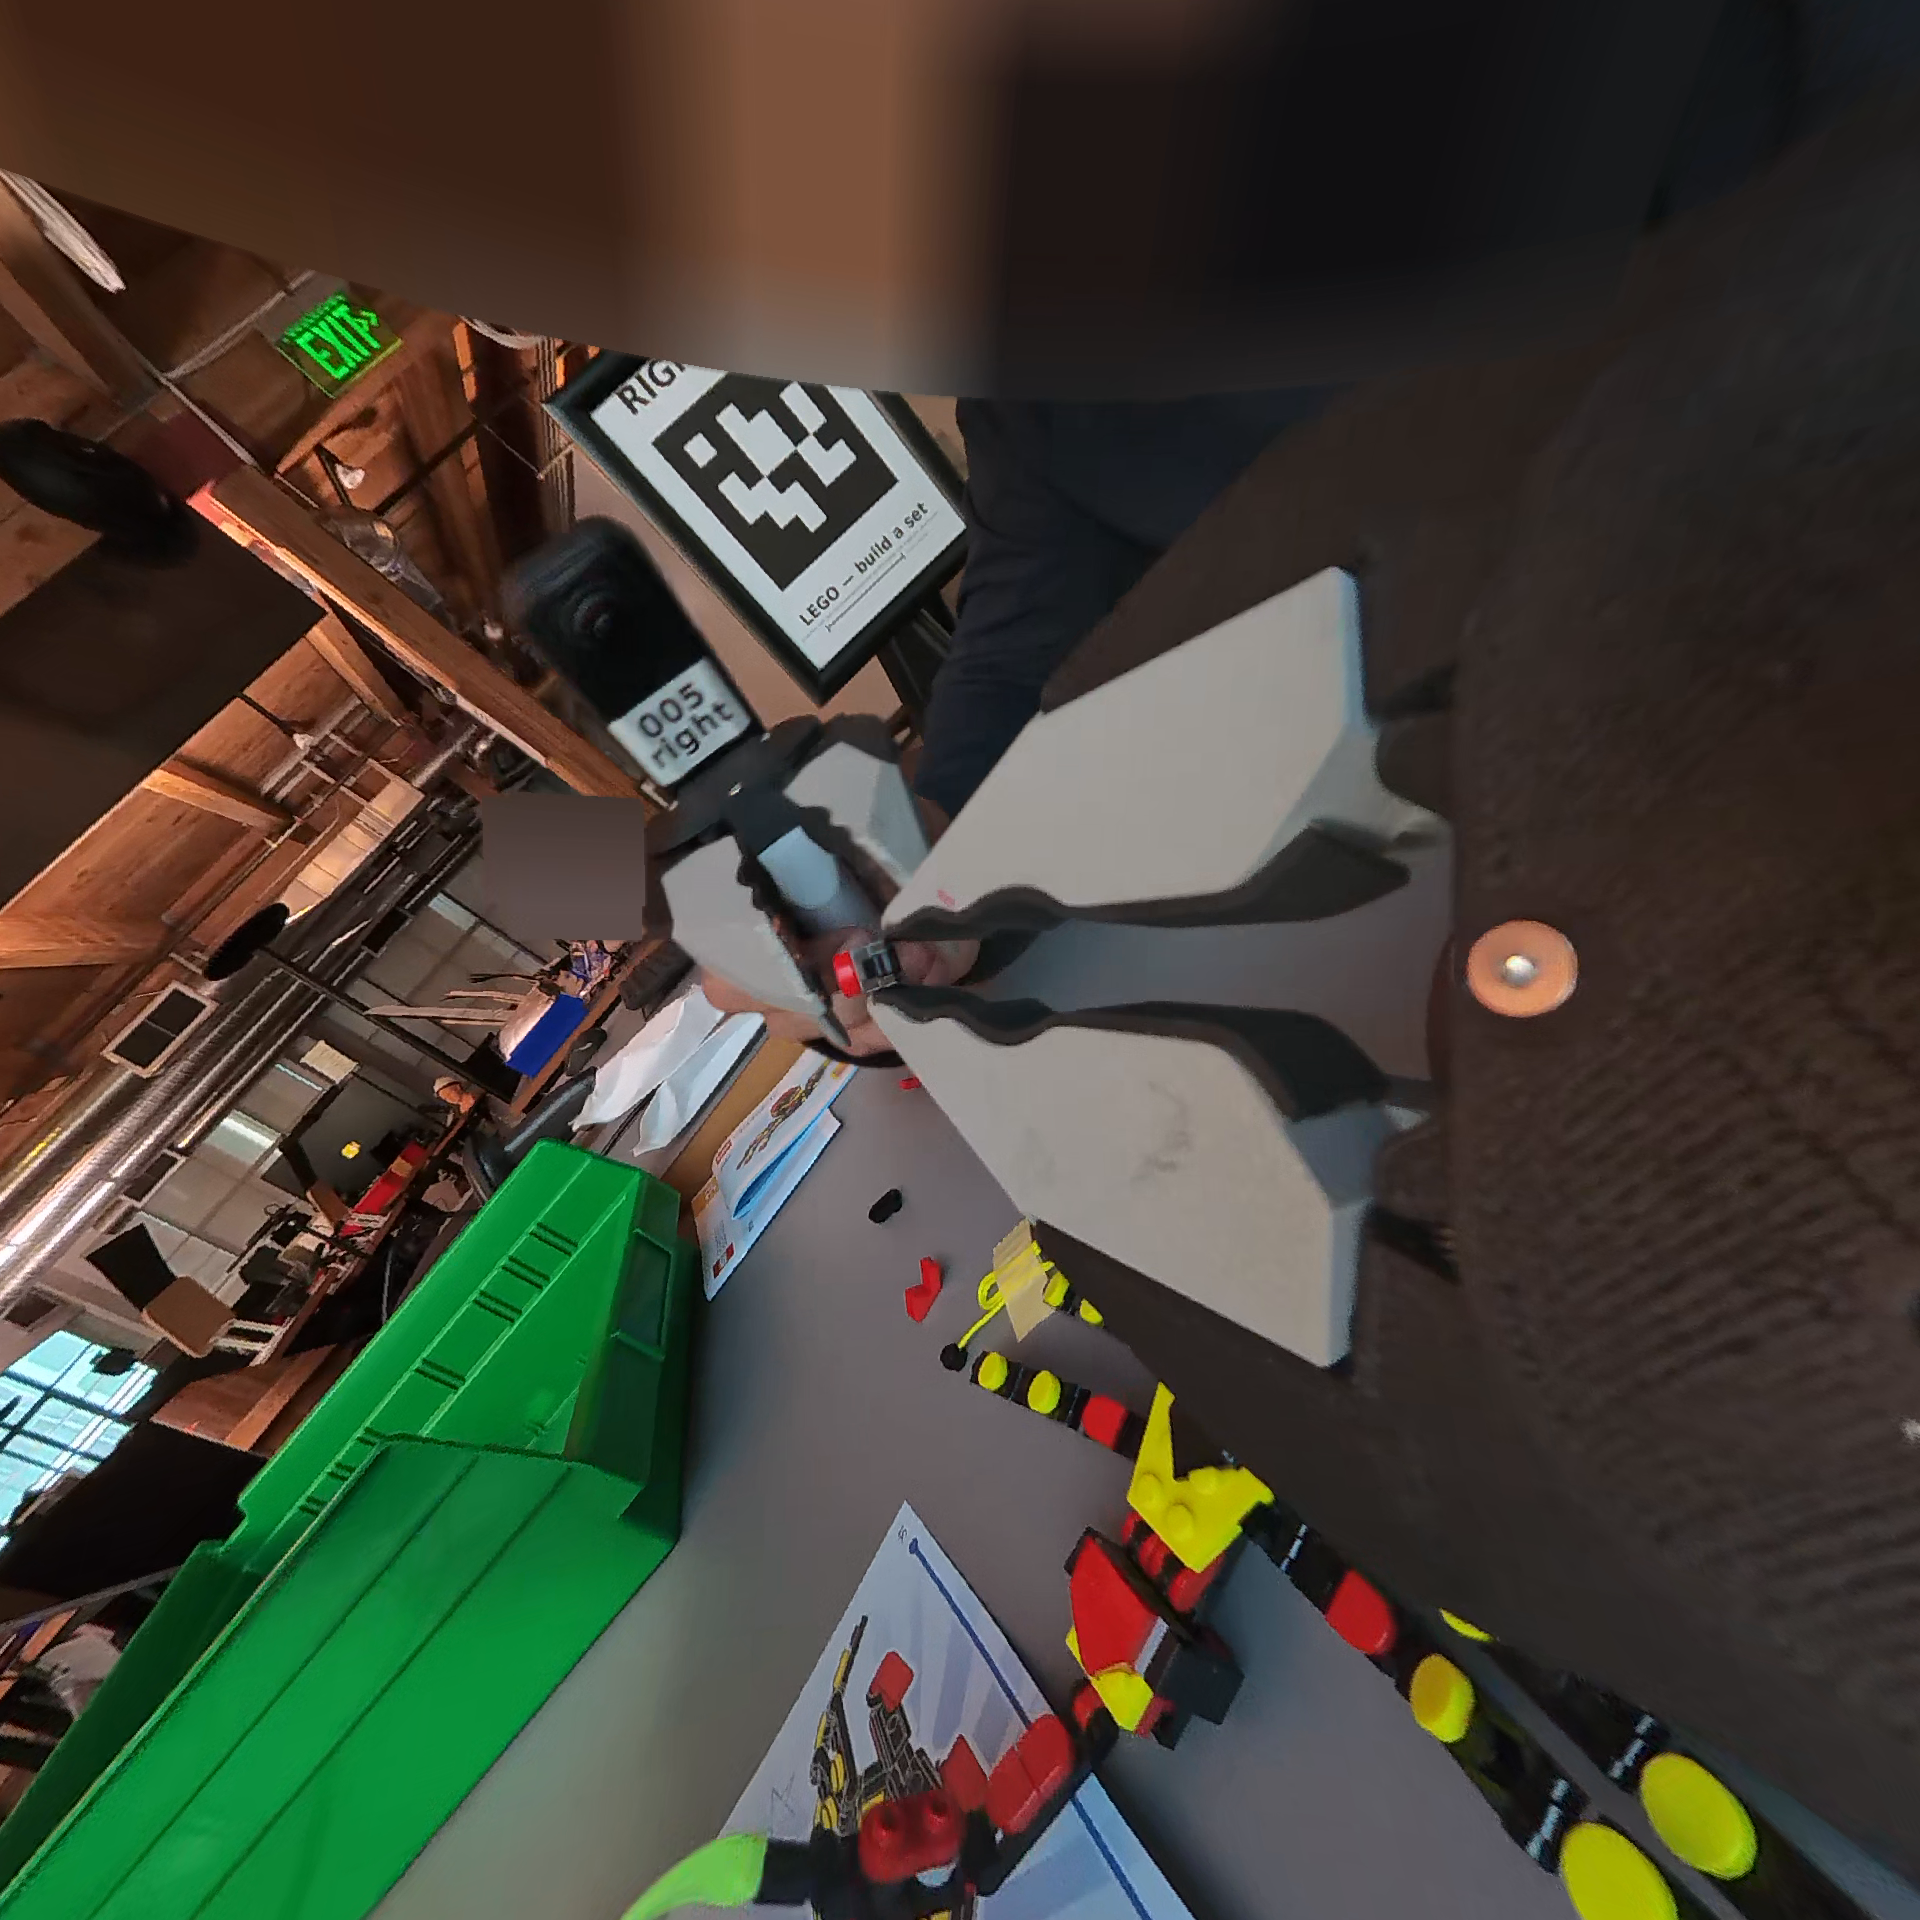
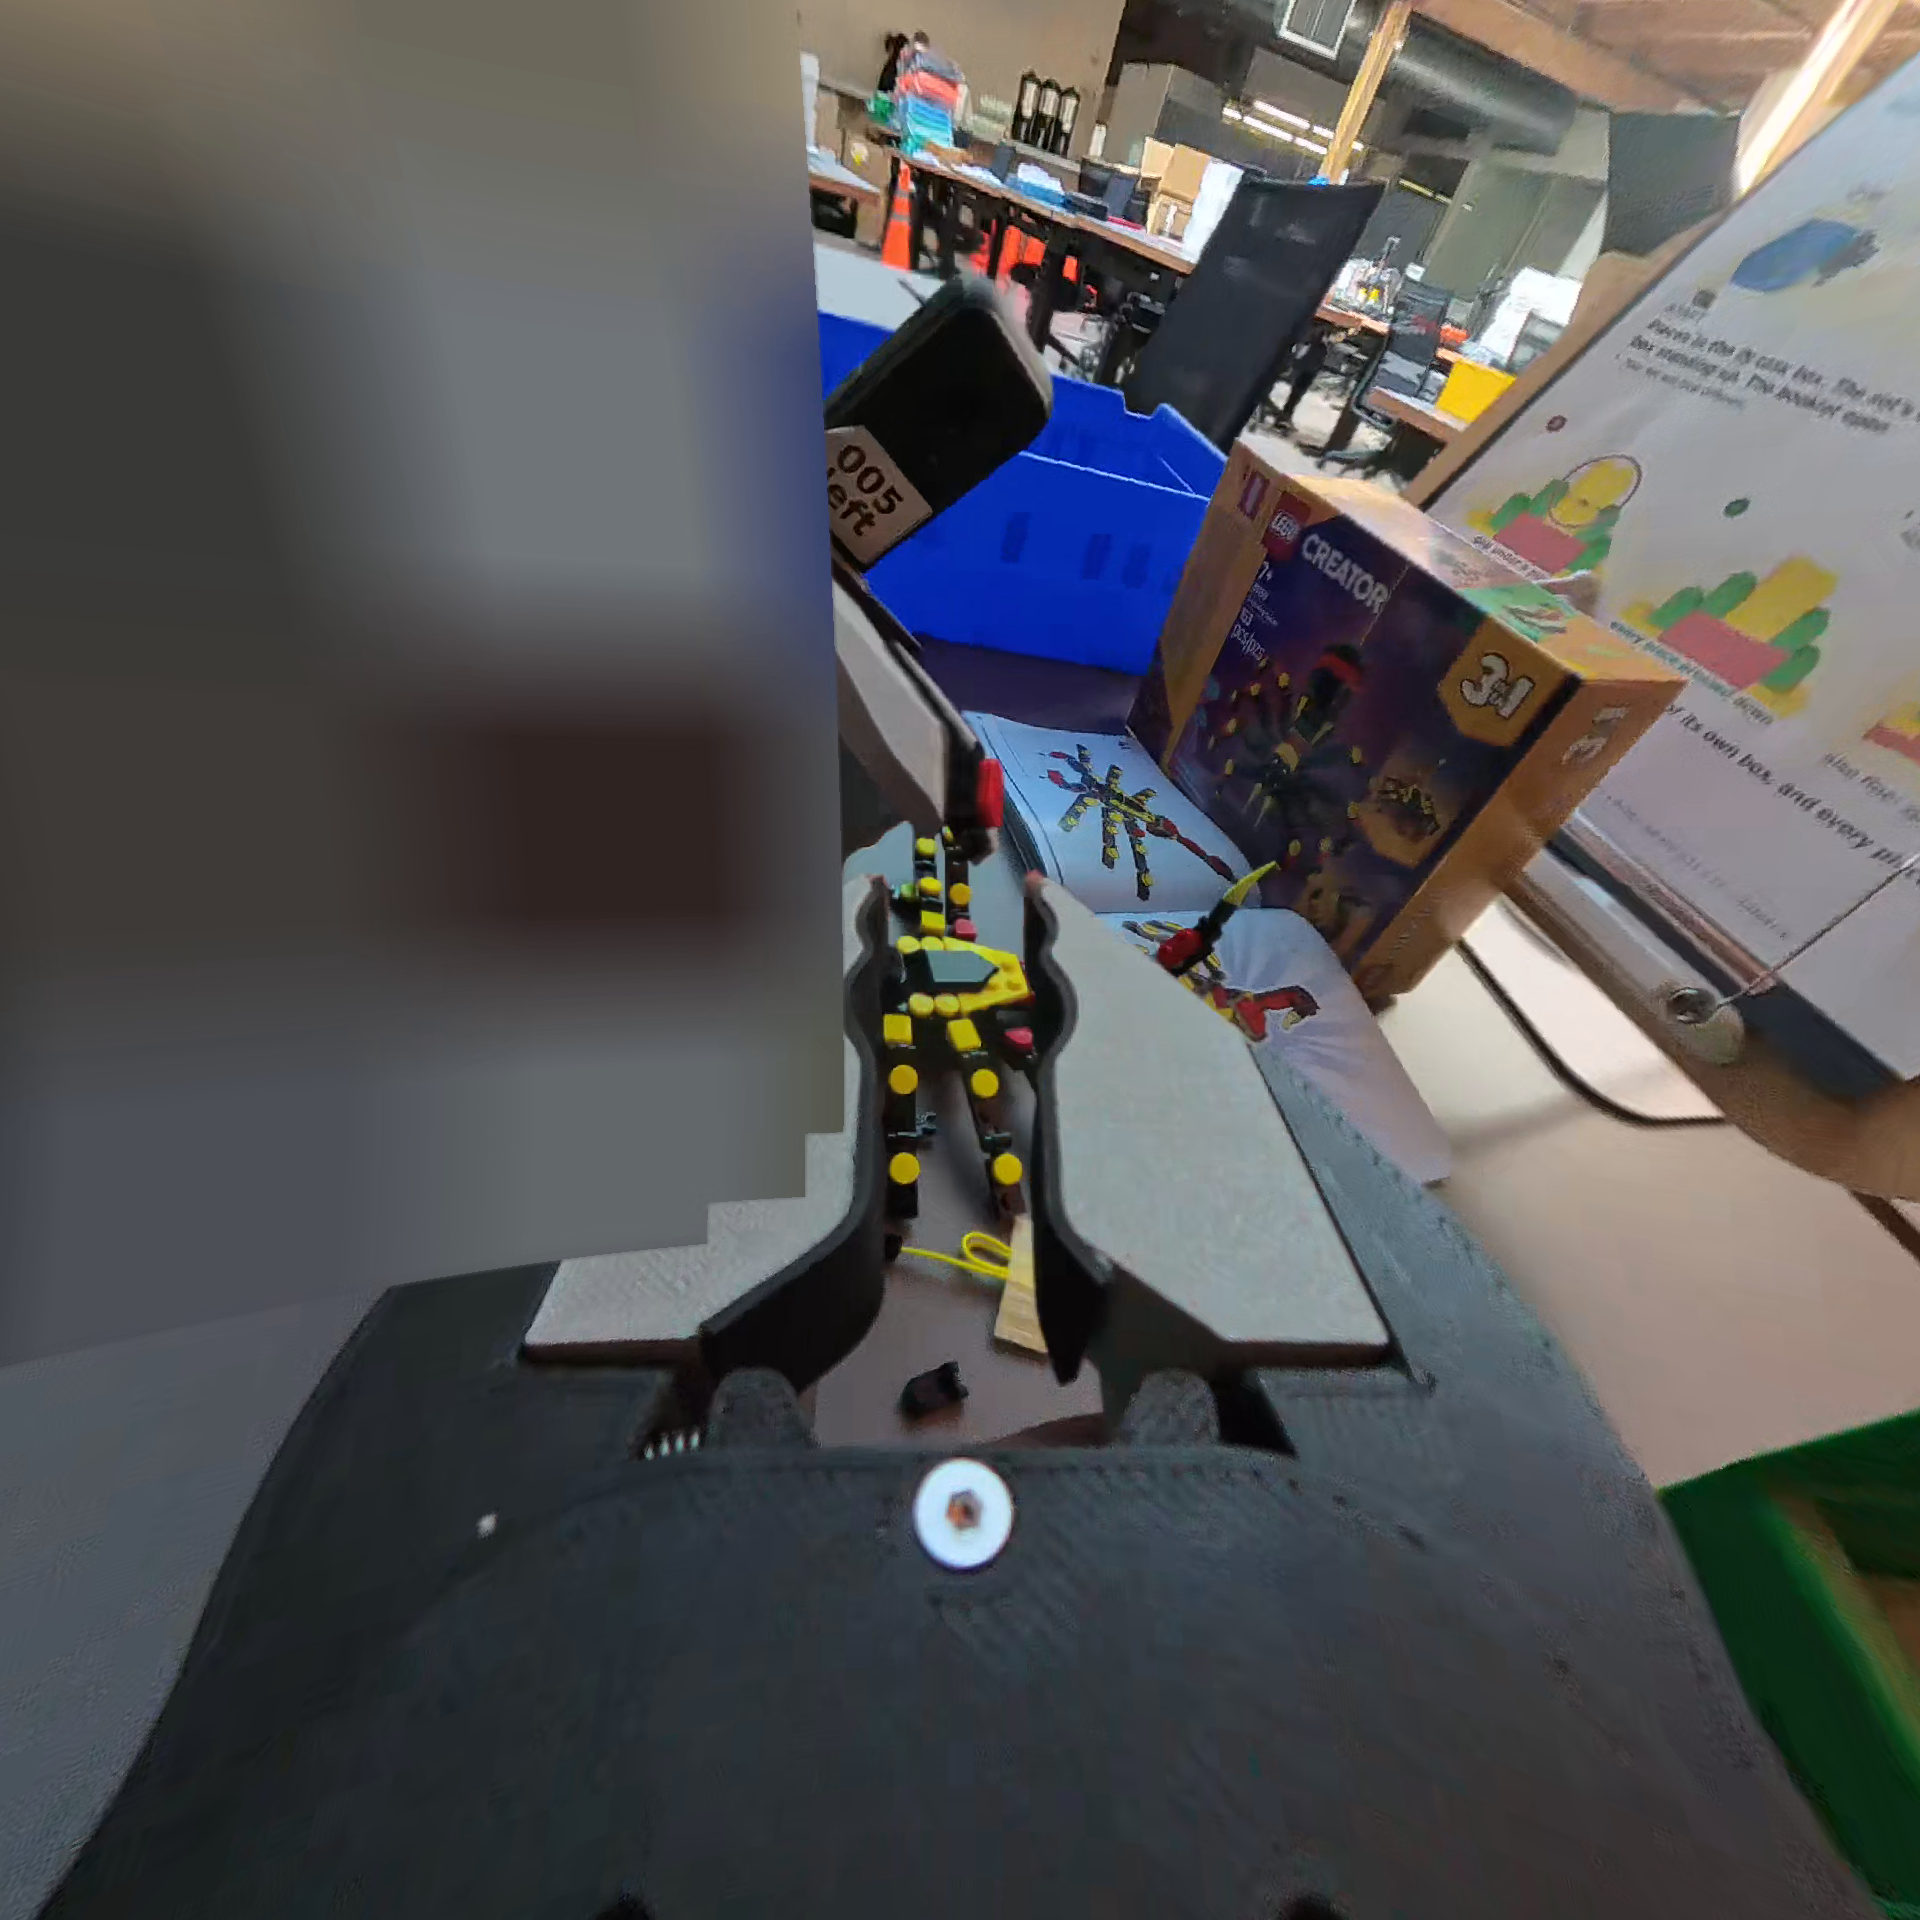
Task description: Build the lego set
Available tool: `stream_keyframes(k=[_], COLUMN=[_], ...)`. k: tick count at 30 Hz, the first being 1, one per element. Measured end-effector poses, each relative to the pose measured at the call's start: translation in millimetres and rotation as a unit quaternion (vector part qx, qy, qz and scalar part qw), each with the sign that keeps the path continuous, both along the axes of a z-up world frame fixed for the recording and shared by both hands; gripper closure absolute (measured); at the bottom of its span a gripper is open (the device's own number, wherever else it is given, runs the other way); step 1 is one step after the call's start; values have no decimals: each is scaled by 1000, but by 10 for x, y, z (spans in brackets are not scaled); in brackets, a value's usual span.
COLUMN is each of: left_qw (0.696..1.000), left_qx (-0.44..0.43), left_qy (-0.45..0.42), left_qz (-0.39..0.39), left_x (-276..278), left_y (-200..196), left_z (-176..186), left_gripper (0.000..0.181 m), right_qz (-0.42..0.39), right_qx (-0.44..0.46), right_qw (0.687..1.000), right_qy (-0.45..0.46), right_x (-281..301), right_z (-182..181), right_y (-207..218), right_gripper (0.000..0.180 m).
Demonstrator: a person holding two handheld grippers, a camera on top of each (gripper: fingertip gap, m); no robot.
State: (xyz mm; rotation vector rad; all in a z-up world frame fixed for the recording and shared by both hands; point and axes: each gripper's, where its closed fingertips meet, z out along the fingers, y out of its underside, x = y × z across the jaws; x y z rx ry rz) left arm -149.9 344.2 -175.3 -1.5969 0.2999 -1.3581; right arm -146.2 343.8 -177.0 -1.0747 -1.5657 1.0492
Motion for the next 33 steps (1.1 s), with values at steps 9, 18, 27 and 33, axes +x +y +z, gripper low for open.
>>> stream_keyframes(k=[9, 18, 27, 33], left_qw=[1000, 1000, 999, 997], left_qx=[-1, -15, -17, -39], left_qy=[24, 17, 24, 39], left_qz=[-19, -21, -25, -49], left_x=[95, 57, 79, 139], left_y=[-57, -40, -42, -79], left_z=[-43, -68, -87, -157], left_gripper=[177, 176, 176, 176], right_qz=[-74, -67, -17, -22], right_qx=[96, 124, 70, 155], right_qw=[993, 990, 997, 987], right_qy=[-3, 2, -14, -35], right_x=[-70, -31, -29, -48], right_z=[-19, -5, -90, -195], right_y=[73, 61, 2, -66], right_gripper=[156, 167, 153, 177])
